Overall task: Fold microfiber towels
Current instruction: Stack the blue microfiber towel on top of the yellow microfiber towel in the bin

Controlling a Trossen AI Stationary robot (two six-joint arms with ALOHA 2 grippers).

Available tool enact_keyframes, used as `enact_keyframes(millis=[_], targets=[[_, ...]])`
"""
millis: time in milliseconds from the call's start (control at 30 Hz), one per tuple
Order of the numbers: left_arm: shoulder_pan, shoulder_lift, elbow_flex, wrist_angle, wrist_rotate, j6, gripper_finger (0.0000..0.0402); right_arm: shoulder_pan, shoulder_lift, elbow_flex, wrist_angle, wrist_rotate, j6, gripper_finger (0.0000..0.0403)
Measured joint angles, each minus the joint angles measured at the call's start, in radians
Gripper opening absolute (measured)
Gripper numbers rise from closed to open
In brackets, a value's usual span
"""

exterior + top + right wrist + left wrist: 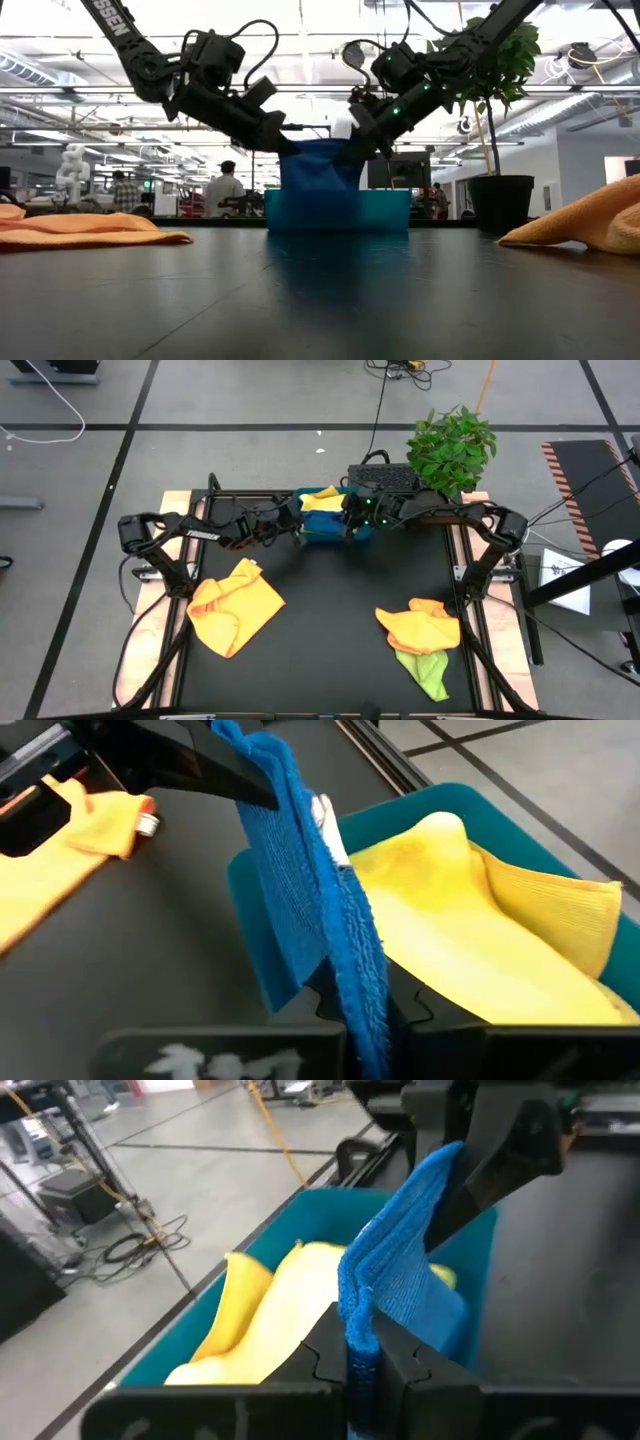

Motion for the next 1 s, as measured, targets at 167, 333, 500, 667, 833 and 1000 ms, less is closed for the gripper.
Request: enact_keyframes(millis=[167, 333, 500, 667, 833, 1000], targets=[[-0.016, -0.061, 0.0, -0.043, 0.008, 0.002, 0.0008, 0.002, -0.04, 0.0, -0.023, -0.037, 0.013, 0.0003], [-0.033, -0.103, 0.002, -0.074, 0.008, -0.01, 0.0015, 0.003, -0.065, 0.002, -0.033, -0.045, 0.034, 0.0003], [-0.033, -0.082, 0.002, -0.117, 0.024, -0.045, 0.001, 0.004, -0.037, 0.001, -0.058, -0.07, 0.07, 0.0004], [-0.02, -0.055, 0.002, -0.129, 0.028, -0.048, 0.0015, 0.002, 0.009, 0.002, -0.047, -0.07, 0.077, 0.0004], [0.012, -0.029, 0.002, -0.121, 0.033, -0.046, 0.0014, -0.007, 0.04, 0.003, -0.012, -0.052, 0.077, 0.0004], [0.049, 0.019, 0.003, -0.074, 0.04, -0.024, 0.0012, -0.013, 0.071, 0.003, 0.017, 0.024, 0.03, 0.0004]])
